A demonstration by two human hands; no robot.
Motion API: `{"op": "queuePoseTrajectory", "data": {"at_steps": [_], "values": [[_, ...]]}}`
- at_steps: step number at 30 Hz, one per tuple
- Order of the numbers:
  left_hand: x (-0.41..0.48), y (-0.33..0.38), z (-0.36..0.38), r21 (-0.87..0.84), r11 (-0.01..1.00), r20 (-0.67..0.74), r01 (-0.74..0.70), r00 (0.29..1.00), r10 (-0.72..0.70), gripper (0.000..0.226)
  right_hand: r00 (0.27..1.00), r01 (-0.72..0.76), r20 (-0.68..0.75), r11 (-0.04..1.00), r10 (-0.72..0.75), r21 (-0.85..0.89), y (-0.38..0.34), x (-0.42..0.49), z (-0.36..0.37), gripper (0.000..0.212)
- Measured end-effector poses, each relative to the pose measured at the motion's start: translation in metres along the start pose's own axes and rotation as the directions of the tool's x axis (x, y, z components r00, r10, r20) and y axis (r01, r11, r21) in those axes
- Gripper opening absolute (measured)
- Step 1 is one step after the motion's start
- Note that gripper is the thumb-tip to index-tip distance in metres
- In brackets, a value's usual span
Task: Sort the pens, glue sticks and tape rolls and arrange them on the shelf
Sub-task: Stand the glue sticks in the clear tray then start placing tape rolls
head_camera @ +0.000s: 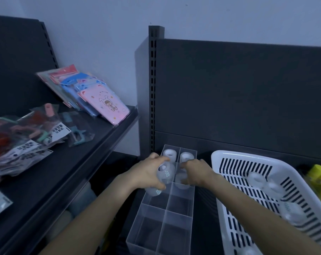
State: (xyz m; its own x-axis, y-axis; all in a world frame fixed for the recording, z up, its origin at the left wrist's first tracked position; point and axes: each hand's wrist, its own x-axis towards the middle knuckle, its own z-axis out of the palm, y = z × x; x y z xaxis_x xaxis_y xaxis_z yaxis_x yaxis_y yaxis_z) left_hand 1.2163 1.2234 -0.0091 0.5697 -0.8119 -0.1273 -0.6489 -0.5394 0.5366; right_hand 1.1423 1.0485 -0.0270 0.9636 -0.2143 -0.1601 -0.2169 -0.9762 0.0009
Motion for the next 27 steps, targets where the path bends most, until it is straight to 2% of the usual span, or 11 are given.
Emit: {"op": "queuePoseTrajectory", "data": {"at_steps": [2, 3, 5, 6, 8, 12, 14, 16, 19, 23, 27], "values": [[0.001, 0.002, 0.001, 0.014, 1.0, 0.013, -0.003, 1.0, 0.003, 0.085, 0.998, -0.002, -0.053, 0.975, 0.015, 0.222, 0.002, -0.003, -0.007, 0.042], [0.001, 0.003, 0.001, 0.023, 1.0, 0.019, -0.007, 1.0, 0.007, 0.086, 0.997, 0.01, -0.072, 0.919, 0.02, 0.395, 0.002, -0.005, -0.01, 0.046], [0.002, 0.008, 0.002, 0.036, 0.999, 0.025, -0.029, 0.999, 0.028, 0.087, 0.999, 0.047, -0.052, 0.712, -0.014, 0.701, -0.002, -0.009, -0.016, 0.048], [0.003, 0.011, 0.003, 0.038, 0.998, 0.027, -0.048, 0.999, 0.047, 0.087, 0.998, 0.056, -0.035, 0.619, -0.045, 0.784, -0.005, -0.012, -0.017, 0.042], [0.004, 0.017, 0.004, 0.03, 0.996, 0.024, -0.086, 0.996, 0.085, 0.087, 0.997, 0.047, -0.013, 0.508, -0.07, 0.86, -0.01, -0.015, -0.014, 0.024], [0.005, 0.02, 0.006, -0.047, 0.995, 0.006, -0.09, 0.996, 0.091, 0.092, 1.0, 0.007, -0.004, 0.449, -0.009, 0.893, -0.007, -0.016, -0.011, 0.022], [0.004, 0.015, 0.005, -0.04, 0.998, -0.005, -0.045, 0.999, 0.045, 0.09, 0.998, 0.008, -0.038, 0.515, 0.046, 0.857, 0.001, -0.018, -0.009, 0.022], [0.002, 0.009, 0.003, 0.019, 1.0, -0.012, 0.012, 1.0, -0.012, 0.078, 0.995, -0.004, -0.062, 0.652, 0.077, 0.758, 0.007, -0.018, -0.005, 0.032], [-0.002, 0.002, 0.002, 0.076, 0.994, -0.03, 0.076, 0.997, -0.074, 0.055, 0.998, -0.007, -0.04, 0.8, 0.039, 0.6, 0.011, -0.02, -0.003, 0.038], [-0.005, -0.002, 0.004, 0.037, 0.997, -0.079, 0.071, 0.995, -0.068, 0.035, 1.0, -0.014, 0.015, 0.889, 0.008, 0.458, 0.016, -0.023, -0.011, 0.035], [-0.007, -0.005, 0.001, 0.036, 0.995, -0.112, 0.096, 0.989, -0.091, 0.042, 0.994, -0.074, 0.097, 0.937, 0.043, 0.342, 0.019, -0.025, -0.015, 0.039]]}}
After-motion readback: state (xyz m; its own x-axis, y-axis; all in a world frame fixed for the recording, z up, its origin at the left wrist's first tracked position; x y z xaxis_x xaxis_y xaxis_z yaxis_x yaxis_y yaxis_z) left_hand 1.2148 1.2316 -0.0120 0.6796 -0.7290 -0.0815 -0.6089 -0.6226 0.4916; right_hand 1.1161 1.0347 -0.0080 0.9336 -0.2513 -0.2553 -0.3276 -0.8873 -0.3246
